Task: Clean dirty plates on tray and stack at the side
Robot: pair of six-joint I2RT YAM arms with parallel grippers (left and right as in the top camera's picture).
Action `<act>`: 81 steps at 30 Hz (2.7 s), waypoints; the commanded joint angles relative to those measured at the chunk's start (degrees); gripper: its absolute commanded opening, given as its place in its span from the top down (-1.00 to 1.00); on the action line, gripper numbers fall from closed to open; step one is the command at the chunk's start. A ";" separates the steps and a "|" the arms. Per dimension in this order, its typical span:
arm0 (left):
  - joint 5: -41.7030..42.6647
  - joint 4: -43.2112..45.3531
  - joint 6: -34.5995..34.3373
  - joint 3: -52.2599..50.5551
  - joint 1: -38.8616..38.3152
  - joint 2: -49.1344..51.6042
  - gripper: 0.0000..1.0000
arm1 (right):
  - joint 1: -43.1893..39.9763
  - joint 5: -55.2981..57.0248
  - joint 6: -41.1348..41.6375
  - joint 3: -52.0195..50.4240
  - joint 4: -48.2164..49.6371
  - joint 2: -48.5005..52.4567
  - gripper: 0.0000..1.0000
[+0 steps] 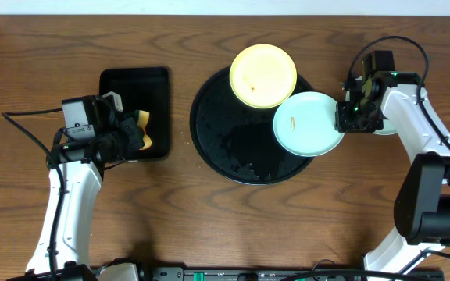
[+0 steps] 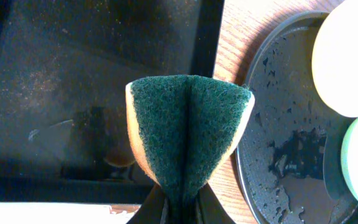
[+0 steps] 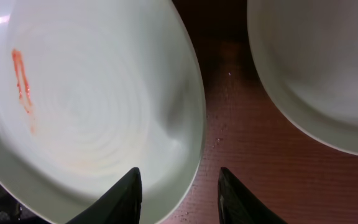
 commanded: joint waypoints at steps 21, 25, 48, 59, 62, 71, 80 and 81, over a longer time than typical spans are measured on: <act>-0.31 -0.09 0.87 0.22 0.17 0.81 0.85 | 0.15 -0.09 0.96 -4.70 7.13 2.05 0.51; -0.33 -0.11 1.05 0.22 0.17 0.79 0.85 | 0.11 -0.35 0.96 -6.14 9.14 2.05 0.55; -0.33 4.20 6.73 0.22 0.17 0.79 0.85 | 15.54 20.65 16.90 -3.26 3.34 -19.67 0.98; -0.28 15.26 9.66 0.24 -3.58 0.79 0.85 | 25.33 28.72 26.60 -8.74 8.39 -19.52 0.97; -0.28 16.98 9.62 0.24 -6.25 0.79 0.85 | 26.62 33.33 24.02 -9.64 10.10 -19.52 0.97; 1.18 13.99 -1.27 2.36 -9.99 0.76 0.85 | 25.18 15.56 24.11 -11.23 9.42 -19.50 0.98; 4.09 16.65 -1.27 4.48 -19.63 0.48 0.85 | 18.69 3.91 24.50 -18.53 14.08 -19.50 0.98; 2.84 16.96 -1.27 4.48 -21.14 0.48 0.85 | 18.69 3.91 24.50 -19.47 14.80 -19.50 0.98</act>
